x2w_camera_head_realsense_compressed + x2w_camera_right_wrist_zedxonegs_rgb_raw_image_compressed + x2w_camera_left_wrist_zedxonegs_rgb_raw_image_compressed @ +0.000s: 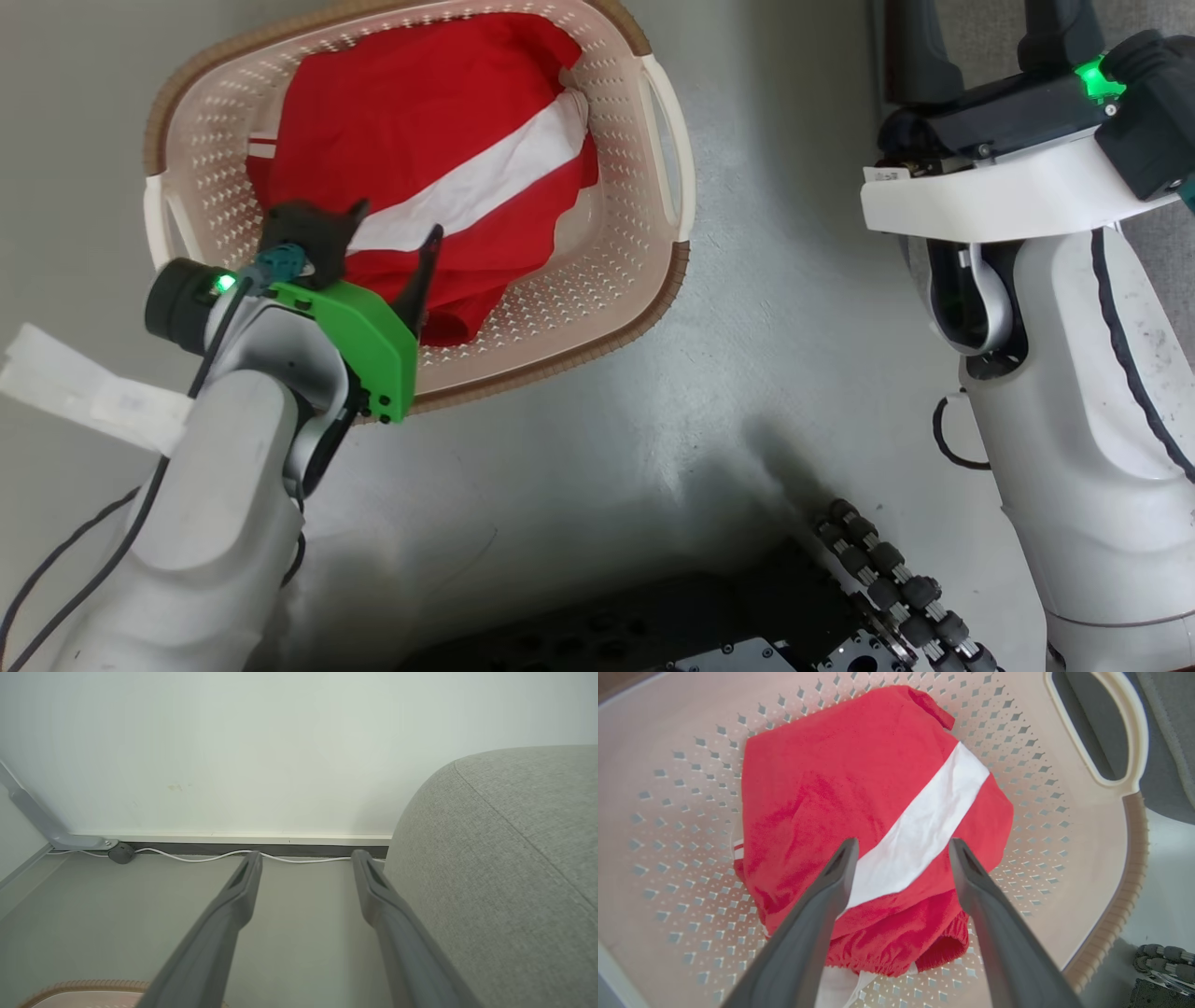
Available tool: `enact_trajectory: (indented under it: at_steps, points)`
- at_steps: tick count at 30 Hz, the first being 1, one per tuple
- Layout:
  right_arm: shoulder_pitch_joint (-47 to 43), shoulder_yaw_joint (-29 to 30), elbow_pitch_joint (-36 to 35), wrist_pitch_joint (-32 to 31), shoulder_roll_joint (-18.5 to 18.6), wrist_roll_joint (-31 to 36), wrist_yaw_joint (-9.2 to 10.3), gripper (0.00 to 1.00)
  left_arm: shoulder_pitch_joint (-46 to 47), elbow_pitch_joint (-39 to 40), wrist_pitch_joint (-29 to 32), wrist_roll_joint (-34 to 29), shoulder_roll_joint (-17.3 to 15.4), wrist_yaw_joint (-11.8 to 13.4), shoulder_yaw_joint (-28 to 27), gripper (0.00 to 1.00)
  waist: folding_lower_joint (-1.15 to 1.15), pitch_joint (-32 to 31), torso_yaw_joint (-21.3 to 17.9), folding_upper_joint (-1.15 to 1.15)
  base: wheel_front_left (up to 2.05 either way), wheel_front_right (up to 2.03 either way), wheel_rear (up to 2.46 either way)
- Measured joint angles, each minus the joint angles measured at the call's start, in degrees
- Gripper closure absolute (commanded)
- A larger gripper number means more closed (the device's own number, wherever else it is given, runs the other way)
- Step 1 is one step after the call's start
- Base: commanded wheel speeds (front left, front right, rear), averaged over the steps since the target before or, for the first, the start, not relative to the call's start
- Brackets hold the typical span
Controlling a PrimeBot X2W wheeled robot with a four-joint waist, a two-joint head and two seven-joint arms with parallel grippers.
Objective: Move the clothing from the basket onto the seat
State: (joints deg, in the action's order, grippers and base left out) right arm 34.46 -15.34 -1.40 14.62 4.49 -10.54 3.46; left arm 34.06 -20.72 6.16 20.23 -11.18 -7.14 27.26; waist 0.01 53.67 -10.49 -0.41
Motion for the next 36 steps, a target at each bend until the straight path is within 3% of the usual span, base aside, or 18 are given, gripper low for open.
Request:
enact_trajectory:
  at_steps: [12, 26, 36]
  points:
    - [0.29, 0.7, 0.51, 0.0, -0.62, 0.0, -0.92, 0.0, 1.89, -0.26, 3.41, 4.93, 0.09, 0.0, 6.83, 0.0, 0.0, 1.77, -0.91, 0.0, 0.0, 0.0, 0.0]
    - [1.44, 1.11, 0.49, 0.01, -0.96, -0.18, -1.45, 0.0, 6.01, 2.38, 6.11, 8.38, -3.08, 0.0, 15.17, 0.0, 0.0, 5.12, -1.54, 0.0, 0.0, 0.0, 0.0]
    - [1.82, 1.38, 0.81, 0.04, -0.99, -0.18, -2.15, 0.0, 7.37, 2.58, 6.14, 11.38, -4.94, 0.0, 18.16, 0.0, -0.01, 6.12, -1.26, 0.0, 0.0, 0.0, 0.0]
